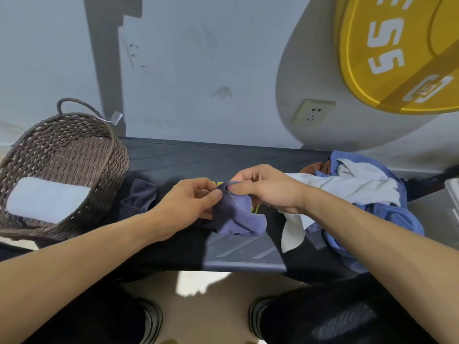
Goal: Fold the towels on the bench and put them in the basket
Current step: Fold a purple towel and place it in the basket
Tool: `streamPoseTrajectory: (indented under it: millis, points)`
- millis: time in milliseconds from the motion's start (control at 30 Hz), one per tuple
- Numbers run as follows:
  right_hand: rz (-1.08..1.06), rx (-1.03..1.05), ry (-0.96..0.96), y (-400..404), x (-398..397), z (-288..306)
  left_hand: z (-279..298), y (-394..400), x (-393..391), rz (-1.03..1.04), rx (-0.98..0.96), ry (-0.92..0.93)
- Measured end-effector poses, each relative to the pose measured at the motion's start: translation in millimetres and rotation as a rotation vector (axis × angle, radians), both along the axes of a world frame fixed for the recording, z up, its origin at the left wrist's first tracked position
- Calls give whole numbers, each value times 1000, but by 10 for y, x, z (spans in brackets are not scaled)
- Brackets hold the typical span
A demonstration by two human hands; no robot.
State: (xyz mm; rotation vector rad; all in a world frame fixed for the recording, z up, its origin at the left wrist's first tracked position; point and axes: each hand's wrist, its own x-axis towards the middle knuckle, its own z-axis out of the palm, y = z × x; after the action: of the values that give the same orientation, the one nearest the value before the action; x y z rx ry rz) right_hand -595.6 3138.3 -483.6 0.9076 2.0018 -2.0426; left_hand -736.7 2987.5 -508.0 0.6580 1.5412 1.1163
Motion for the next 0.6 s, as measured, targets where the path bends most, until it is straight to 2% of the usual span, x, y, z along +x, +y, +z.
streamPoseTrajectory:
  millis: [67, 167, 267, 333, 400, 467, 533, 600]
  points:
    - [-26, -77, 55, -42, 11, 36, 31, 4, -23, 81, -5, -9]
    - [-40, -164, 107, -123, 21, 103, 82, 23, -45, 196, 33, 105]
    - [-24, -156, 100, -179, 23, 263, 204, 93, -62, 284, 64, 150]
    - [110, -3, 42, -196, 48, 409, 303, 75, -151, 86, 23, 301]
    - [297, 144, -64, -189, 112, 512, 399, -8, -272, -242, -13, 450]
    - [411, 179, -179, -163, 195, 566, 458, -107, -362, -548, -38, 709]
    - [465, 185, -277, -143, 271, 561, 490, -155, -394, -756, -28, 822]
    - [400, 173, -277, -134, 342, 510, 535, -176, -428, -822, -20, 851]
